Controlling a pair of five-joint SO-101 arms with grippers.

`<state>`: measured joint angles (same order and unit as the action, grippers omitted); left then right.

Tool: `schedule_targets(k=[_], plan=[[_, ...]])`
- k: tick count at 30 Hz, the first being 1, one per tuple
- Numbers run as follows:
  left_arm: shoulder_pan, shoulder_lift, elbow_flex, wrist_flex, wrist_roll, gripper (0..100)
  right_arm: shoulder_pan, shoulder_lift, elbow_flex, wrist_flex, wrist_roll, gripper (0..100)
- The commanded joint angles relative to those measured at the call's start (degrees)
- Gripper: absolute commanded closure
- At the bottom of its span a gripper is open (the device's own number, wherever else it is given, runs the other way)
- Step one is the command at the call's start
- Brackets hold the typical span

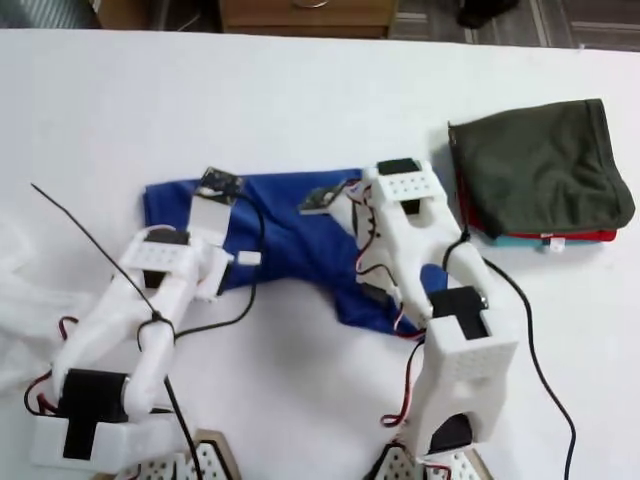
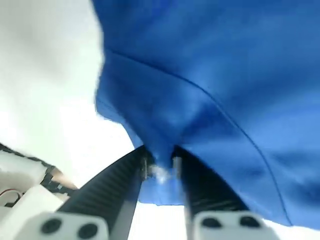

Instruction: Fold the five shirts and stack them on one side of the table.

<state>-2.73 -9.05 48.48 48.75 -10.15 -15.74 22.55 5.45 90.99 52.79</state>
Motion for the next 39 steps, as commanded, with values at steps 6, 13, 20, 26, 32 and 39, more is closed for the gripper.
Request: schedule_targets(k=[6, 13, 20, 26, 32, 39], plan=[[0.6, -0.3, -0.2, -1.0, 0.2, 97, -6.1, -13.8, 6.9, 4.1, -0.2, 79.6], [0.7, -0.3, -0.2, -1.0, 0.2, 97, -8.6, -18.3, 25.4, -14.6, -0.3, 79.4], [0.7, -0.3, -0.2, -1.0, 0.2, 97, -5.1, -9.9, 26.2, -22.7, -0.3, 79.3], [0.7, -0.3, -0.2, -1.0, 0.2, 97, -4.5, -3.6, 17.8, -19.1, -4.7, 79.3], [0.7, -0.3, -0.2, -1.0, 0.2, 97, -5.0, 2.0, 13.0, -13.2, -5.3, 79.7], [0.7, -0.3, -0.2, -1.0, 0.2, 97, -5.1, 2.5, 13.0, -9.6, -5.4, 88.0]])
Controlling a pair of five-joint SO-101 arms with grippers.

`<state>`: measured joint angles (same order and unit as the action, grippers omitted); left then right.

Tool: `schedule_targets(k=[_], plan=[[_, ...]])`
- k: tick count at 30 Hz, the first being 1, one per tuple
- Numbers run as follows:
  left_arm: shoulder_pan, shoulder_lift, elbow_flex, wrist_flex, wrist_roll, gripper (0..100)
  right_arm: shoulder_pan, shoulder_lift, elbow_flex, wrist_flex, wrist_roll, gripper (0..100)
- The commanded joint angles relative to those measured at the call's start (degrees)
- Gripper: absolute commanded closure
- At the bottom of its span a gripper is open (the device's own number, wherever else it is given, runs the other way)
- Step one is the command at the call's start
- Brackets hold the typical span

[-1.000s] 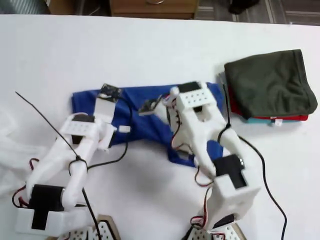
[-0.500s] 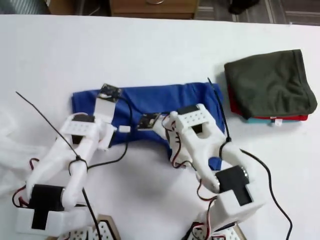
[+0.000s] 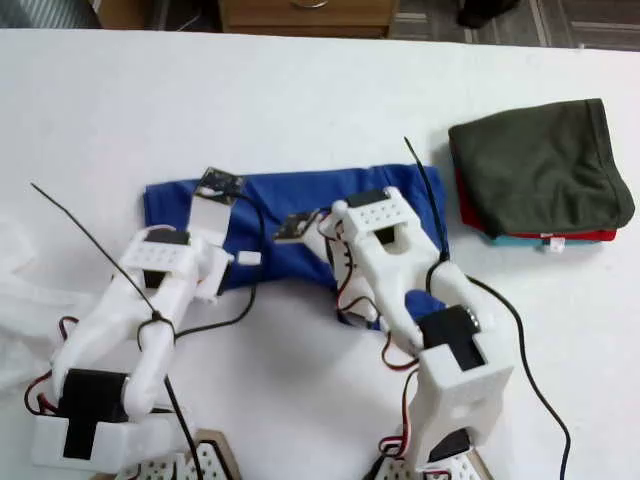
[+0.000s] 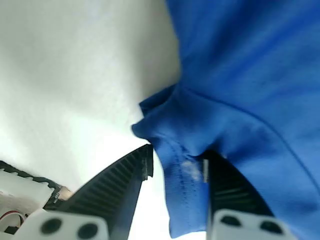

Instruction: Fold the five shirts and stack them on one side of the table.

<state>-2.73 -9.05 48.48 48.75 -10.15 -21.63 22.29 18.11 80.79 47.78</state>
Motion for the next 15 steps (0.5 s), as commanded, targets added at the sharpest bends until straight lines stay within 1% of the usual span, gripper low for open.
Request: schedule_targets(k=[1, 3, 5, 7, 13, 15], plan=[[0.7, -0.3, -0.2, -1.0, 0.2, 97, 0.8, 2.8, 0.4, 0.9, -0.4, 91.3], [0.7, -0.3, -0.2, -1.0, 0.2, 97, 0.9, 2.8, 0.2, 1.0, -0.4, 98.8], [0.7, -0.3, -0.2, -1.0, 0.2, 97, 1.2, 2.8, 0.0, 0.8, -0.4, 97.4], [0.7, -0.3, -0.2, -1.0, 0.2, 97, 1.7, 2.8, -1.3, 0.7, -0.4, 97.9], [0.7, -0.3, -0.2, -1.0, 0.2, 97, 5.9, 2.7, -8.3, 1.5, 0.1, 97.9], [0.7, -0.3, -0.2, -1.0, 0.2, 97, 6.9, 2.9, -11.5, 2.9, 2.0, 97.9]])
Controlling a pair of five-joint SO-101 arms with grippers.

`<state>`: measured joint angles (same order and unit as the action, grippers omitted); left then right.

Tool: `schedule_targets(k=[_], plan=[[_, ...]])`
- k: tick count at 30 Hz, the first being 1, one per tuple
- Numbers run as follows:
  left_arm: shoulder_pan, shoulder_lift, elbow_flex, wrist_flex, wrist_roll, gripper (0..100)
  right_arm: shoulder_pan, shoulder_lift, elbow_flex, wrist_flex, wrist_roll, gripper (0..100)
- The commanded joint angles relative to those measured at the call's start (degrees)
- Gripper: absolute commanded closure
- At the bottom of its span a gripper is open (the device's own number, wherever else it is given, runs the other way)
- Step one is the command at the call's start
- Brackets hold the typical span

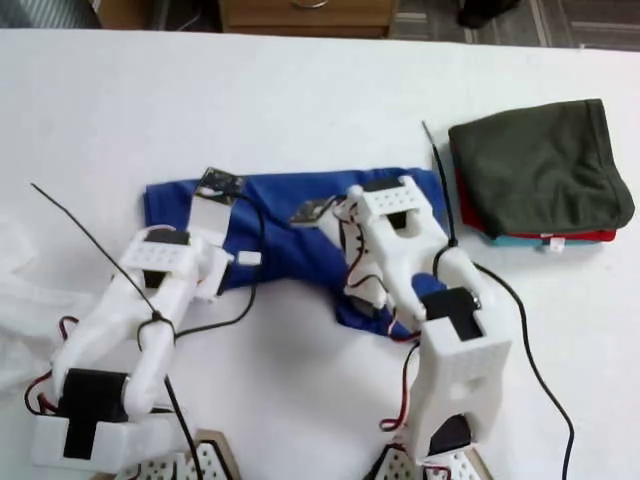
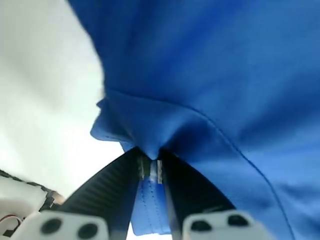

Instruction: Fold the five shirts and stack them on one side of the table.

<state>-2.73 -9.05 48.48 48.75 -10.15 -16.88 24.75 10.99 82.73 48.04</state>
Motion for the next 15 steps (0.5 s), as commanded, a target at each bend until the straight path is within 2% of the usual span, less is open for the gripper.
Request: schedule_targets(k=[1, 15], plan=[[0.7, -0.3, -0.2, -1.0, 0.2, 97, 2.4, 0.4, -6.0, 1.4, 2.8, 97.9], [0.7, -0.3, -0.2, -1.0, 0.2, 97, 3.0, 0.4, -20.9, 3.2, 5.0, 97.9]])
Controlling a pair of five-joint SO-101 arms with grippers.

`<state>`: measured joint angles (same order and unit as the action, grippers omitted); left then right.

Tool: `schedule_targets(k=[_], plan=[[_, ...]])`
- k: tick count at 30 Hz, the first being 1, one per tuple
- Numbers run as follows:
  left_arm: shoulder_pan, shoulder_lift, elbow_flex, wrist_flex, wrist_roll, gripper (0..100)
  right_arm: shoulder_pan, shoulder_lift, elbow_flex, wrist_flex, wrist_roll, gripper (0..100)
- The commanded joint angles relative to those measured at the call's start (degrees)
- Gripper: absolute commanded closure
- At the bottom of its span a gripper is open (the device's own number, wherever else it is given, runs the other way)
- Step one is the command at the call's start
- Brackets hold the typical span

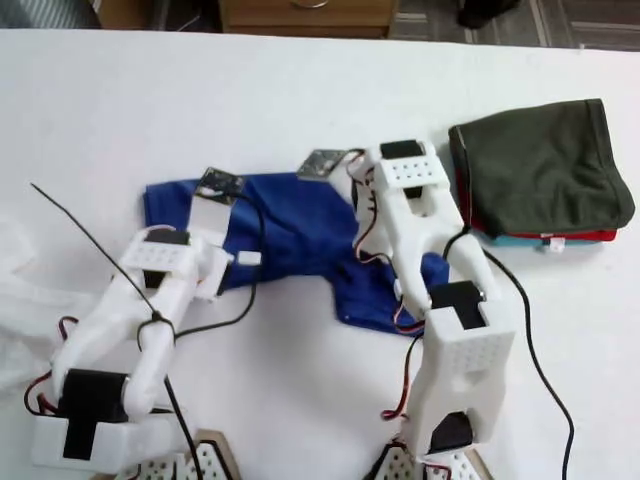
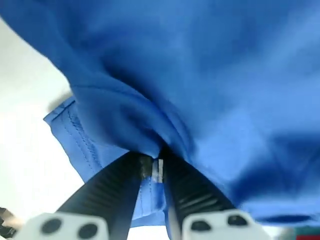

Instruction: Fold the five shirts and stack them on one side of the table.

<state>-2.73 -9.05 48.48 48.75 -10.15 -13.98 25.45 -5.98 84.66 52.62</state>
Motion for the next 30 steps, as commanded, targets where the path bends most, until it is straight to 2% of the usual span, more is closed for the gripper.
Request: schedule_targets(k=[1, 15, 23, 28, 30], plan=[[0.7, -0.3, -0.2, -1.0, 0.2, 97, 0.0, -0.3, -4.7, 2.1, 0.4, 97.9], [0.7, -0.3, -0.2, -1.0, 0.2, 97, -2.2, -2.6, -2.3, 14.7, 0.0, 97.8], [0.7, -0.3, -0.2, -1.0, 0.2, 97, -3.4, -15.5, 12.6, 9.5, 0.0, 97.6], [0.7, -0.2, -0.3, -1.2, 0.2, 97, -4.3, -19.0, 23.6, 4.5, -0.1, 83.5], [0.7, -0.2, -0.2, -1.6, 0.2, 97, -5.9, -19.3, 27.4, -0.6, 0.1, 82.2]])
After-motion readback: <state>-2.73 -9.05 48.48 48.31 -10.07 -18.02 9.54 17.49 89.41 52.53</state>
